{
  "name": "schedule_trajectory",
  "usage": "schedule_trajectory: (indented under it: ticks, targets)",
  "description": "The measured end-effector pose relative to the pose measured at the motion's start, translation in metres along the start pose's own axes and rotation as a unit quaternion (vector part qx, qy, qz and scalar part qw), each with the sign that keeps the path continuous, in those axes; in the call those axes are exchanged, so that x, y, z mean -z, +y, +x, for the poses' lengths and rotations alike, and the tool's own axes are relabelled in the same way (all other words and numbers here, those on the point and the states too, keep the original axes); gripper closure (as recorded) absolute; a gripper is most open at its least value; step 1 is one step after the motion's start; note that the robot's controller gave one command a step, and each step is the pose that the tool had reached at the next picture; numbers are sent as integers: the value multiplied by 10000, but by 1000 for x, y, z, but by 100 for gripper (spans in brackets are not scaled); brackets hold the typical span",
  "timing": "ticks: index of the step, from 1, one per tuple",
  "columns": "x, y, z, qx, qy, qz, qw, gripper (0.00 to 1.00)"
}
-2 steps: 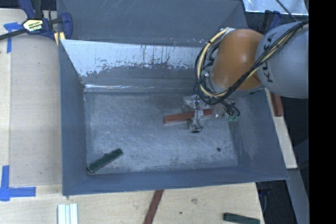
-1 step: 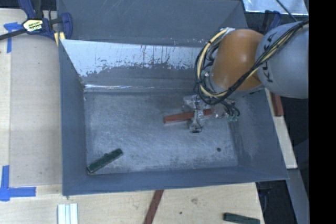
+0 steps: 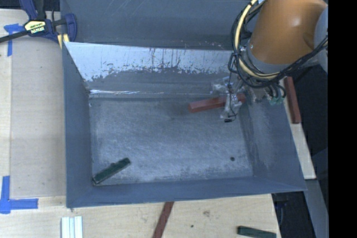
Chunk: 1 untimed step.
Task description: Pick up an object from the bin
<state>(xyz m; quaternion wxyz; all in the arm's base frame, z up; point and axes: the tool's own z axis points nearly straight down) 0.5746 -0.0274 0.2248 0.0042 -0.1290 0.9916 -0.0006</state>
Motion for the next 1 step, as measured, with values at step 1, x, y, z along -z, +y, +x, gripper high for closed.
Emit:
schedule_trajectory:
  ticks: [1]
  targets:
    - [-2, 0, 1, -1, 19, -6, 10000, 100]
